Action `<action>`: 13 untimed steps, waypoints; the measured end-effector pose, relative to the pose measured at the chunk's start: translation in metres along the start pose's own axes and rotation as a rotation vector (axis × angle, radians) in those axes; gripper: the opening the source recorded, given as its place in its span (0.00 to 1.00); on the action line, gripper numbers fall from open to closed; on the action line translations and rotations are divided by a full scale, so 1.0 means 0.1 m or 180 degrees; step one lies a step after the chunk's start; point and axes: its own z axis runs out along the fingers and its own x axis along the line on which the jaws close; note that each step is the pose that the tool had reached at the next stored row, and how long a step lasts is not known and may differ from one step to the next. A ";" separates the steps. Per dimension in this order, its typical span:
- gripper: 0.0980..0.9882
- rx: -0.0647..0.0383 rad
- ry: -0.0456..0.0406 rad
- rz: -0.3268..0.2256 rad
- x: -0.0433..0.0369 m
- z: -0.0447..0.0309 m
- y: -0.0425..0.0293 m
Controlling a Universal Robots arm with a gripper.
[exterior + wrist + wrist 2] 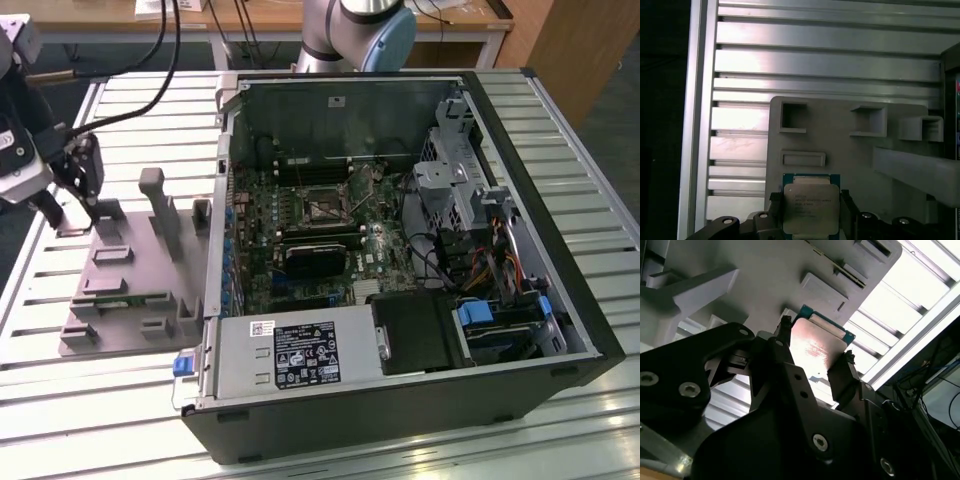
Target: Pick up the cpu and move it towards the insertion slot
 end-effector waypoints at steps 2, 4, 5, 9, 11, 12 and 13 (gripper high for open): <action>0.50 0.0000 -0.0008 0.0000 -0.002 -0.066 0.004; 0.50 0.0000 -0.0016 -0.0001 -0.005 -0.134 0.007; 0.50 0.0000 -0.0020 -0.0001 -0.006 -0.166 0.009; 0.50 0.0000 -0.0035 -0.0002 -0.011 -0.302 0.017; 0.50 0.0001 -0.0043 -0.0002 -0.013 -0.369 0.021; 0.50 0.0001 -0.0047 -0.0003 -0.014 -0.402 0.023; 0.50 0.0001 -0.0052 -0.0003 -0.015 -0.435 0.024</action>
